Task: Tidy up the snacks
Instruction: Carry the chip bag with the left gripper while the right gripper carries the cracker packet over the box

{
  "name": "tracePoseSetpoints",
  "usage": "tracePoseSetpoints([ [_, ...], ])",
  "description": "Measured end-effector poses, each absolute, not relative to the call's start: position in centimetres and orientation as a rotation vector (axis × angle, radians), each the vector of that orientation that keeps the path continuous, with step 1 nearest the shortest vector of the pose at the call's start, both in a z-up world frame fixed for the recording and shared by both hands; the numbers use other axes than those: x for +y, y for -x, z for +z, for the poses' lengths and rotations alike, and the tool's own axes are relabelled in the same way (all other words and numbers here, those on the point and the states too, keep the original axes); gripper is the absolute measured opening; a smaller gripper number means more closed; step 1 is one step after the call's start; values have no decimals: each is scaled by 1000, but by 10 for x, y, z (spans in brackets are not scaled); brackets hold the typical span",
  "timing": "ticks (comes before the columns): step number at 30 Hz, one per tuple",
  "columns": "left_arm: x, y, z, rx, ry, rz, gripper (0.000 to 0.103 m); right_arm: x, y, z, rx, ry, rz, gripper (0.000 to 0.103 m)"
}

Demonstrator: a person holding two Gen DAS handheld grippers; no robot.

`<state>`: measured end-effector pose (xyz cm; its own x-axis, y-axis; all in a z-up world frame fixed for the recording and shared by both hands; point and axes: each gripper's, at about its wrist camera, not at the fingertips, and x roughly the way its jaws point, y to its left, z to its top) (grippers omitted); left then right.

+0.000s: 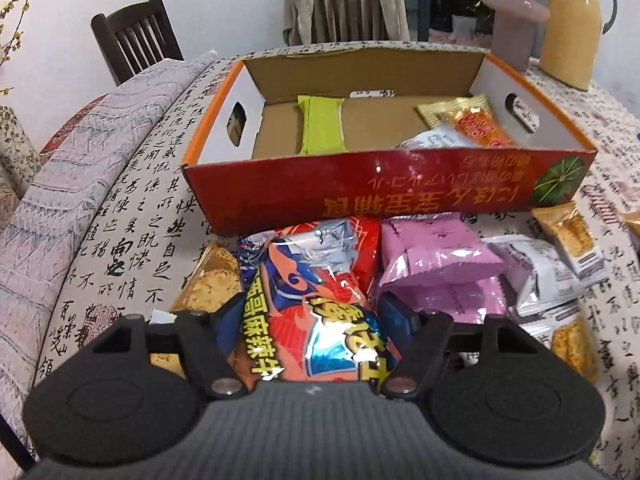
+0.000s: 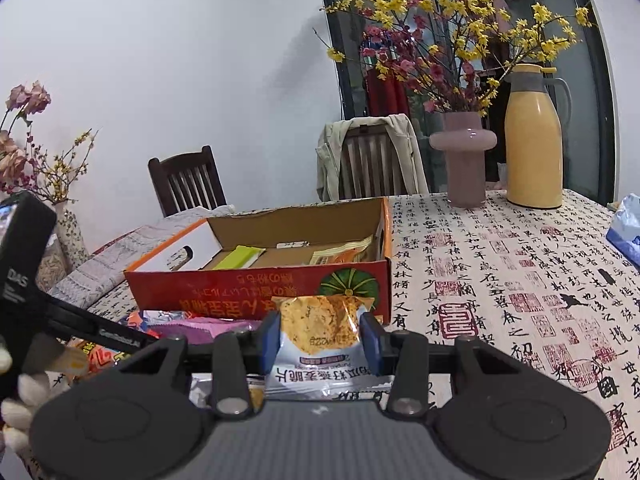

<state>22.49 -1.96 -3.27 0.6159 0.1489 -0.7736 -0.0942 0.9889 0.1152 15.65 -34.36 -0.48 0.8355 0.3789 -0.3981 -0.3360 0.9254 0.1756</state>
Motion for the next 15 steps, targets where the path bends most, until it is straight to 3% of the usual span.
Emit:
tracePoseSetpoints([
  [3, -21, -225, -35, 900, -81, 137, 61, -345, -155, -5, 439, -105, 382, 41],
  [15, -8, -203, -12, 797, -46, 126, 60, -341, -147, 3, 416, -98, 388, 42],
])
